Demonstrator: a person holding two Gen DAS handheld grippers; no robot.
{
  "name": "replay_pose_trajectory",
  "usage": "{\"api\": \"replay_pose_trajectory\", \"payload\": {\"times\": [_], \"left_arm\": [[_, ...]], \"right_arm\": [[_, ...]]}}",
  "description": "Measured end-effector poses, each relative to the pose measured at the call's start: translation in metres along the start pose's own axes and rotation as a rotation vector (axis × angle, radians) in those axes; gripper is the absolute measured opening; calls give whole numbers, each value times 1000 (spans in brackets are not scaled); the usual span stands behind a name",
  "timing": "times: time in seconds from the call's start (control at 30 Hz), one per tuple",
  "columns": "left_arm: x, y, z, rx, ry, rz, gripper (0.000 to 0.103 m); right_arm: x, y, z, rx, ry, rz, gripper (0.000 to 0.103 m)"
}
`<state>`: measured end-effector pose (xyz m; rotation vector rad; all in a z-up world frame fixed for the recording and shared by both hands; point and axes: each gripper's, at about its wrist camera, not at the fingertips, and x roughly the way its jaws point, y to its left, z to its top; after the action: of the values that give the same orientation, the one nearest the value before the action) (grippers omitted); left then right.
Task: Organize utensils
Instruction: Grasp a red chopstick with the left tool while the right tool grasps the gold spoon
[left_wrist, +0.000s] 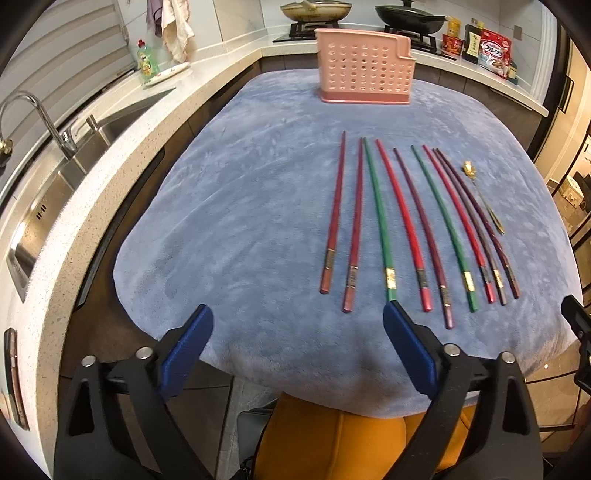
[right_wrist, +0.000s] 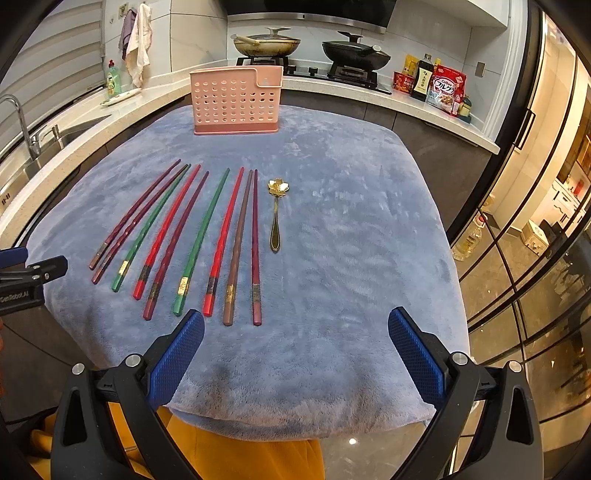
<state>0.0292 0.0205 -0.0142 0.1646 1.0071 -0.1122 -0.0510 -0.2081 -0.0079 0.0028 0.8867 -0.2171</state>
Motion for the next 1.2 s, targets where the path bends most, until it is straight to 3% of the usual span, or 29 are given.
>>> {"api": "replay_pose_trajectory", "payload": {"times": [0.63,1.07,1.2], "left_arm": [[69,6,19,20,81,-33,60],[77,-1,24,44,83,-71,33],[76,-7,25,55,85,-80,22]], "right_arm": [[32,4,22,-6,51,3,96],[52,2,41,0,45,-1,94],[64,0,49,4,47,11,87]]}}
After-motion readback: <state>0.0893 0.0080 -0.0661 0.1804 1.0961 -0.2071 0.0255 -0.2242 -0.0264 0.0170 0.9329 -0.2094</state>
